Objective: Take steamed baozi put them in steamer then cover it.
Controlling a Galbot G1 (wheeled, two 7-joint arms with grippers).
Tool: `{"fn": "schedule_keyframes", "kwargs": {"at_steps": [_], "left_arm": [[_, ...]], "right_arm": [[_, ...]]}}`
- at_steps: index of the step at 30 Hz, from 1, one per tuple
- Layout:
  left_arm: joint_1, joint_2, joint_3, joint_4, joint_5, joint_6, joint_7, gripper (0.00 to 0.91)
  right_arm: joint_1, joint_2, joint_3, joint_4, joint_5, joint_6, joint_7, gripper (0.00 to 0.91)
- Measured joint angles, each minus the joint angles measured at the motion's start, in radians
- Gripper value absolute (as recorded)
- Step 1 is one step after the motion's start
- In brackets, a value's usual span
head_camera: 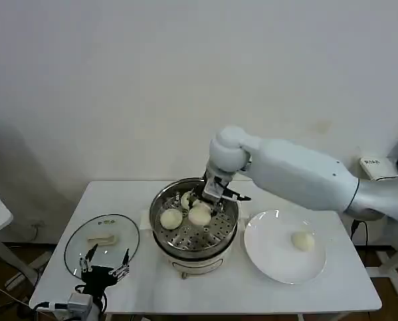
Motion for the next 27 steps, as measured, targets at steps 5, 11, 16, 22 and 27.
{"fn": "schedule_keyframes", "kwargs": {"at_steps": [5, 11, 16, 22, 27], "left_arm": [[0.000, -0.001, -0.002, 0.000, -0.001, 0.000, 0.000, 0.907], [-0.001, -0.002, -0.003, 0.000, -0.002, -0.001, -0.001, 0.907], [-0.002, -0.007, -0.003, -0.005, -0.002, -0.001, -0.001, 0.907], [-0.004, -0.006, -0.003, -0.005, -0.002, -0.001, 0.000, 0.907], [-0.004, -0.004, -0.003, -0.003, -0.003, -0.001, 0.000, 0.907]], "right_arm": [[-0.008, 0.017, -0.026, 0.007, -0.010, 0.024, 0.003, 0.685], [-0.022, 0.039, -0.047, 0.014, -0.017, 0.041, 0.009, 0.685], [-0.031, 0.052, -0.057, 0.020, -0.020, 0.051, 0.011, 0.685], [-0.035, 0.059, -0.061, 0.014, -0.028, 0.061, 0.013, 0.685], [-0.038, 0.066, -0.062, 0.005, -0.027, 0.061, 0.013, 0.907]]}}
